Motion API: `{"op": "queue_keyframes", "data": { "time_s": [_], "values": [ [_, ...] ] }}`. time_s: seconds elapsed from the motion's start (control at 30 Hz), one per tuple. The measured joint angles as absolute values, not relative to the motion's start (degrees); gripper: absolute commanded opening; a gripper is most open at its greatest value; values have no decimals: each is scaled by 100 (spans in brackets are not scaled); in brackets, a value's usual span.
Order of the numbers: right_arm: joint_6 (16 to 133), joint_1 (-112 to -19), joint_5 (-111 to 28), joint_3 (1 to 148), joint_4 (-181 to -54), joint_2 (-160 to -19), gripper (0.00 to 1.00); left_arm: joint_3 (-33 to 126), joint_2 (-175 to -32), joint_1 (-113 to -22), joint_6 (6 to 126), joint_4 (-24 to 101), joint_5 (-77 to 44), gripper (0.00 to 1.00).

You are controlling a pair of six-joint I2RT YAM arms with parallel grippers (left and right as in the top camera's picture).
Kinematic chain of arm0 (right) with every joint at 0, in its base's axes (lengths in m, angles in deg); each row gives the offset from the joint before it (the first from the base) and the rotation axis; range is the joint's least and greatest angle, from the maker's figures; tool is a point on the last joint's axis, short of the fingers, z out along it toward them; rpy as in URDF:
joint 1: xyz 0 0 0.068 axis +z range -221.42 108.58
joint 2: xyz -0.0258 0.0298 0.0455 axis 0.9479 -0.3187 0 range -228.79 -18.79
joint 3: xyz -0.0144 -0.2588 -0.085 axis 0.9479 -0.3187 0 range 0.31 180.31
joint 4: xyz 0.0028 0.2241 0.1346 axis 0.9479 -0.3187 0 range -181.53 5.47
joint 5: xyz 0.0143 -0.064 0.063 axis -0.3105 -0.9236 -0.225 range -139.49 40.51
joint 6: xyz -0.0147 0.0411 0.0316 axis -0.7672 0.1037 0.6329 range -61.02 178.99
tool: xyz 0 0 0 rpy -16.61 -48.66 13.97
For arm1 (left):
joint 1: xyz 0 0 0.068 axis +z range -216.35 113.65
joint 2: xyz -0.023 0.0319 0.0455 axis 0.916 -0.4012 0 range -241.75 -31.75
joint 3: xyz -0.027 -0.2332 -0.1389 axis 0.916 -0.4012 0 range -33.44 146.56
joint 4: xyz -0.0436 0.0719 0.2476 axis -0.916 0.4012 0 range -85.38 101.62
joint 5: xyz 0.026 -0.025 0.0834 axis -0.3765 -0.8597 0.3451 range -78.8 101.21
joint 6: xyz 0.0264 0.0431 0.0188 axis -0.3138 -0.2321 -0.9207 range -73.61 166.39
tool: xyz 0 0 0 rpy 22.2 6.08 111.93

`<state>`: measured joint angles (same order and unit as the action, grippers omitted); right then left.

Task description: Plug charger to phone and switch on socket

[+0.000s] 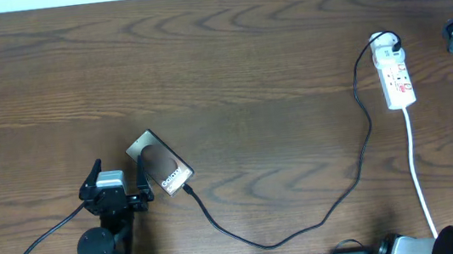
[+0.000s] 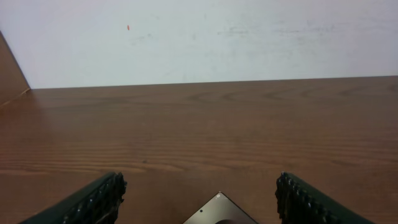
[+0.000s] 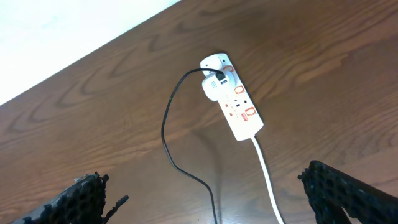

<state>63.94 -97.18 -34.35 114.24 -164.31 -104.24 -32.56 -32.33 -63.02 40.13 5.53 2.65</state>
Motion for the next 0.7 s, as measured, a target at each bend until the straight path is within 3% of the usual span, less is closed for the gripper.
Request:
{"op": "queue_keyframes", "data": {
  "time_s": [0.23, 0.4, 0.63, 0.7],
  "values": [
    [6374, -9687, -3647, 11378, -16132, -10378, 99, -3256, -3233, -6302, 4013, 553, 265, 80],
    [6365, -9329, -3713, 10620, -15196, -9786, 99, -3254, -3233, -6302, 4013, 559, 282, 80],
    [6350, -8743, -3715, 8251, -12646, -8256, 99, -3249, -3235, -6302, 4010, 570, 302, 80],
    [6345, -8579, -3733, 7116, -11343, -7788, 99, -3243, -3233, -6302, 4013, 572, 302, 80]
  ]
}}
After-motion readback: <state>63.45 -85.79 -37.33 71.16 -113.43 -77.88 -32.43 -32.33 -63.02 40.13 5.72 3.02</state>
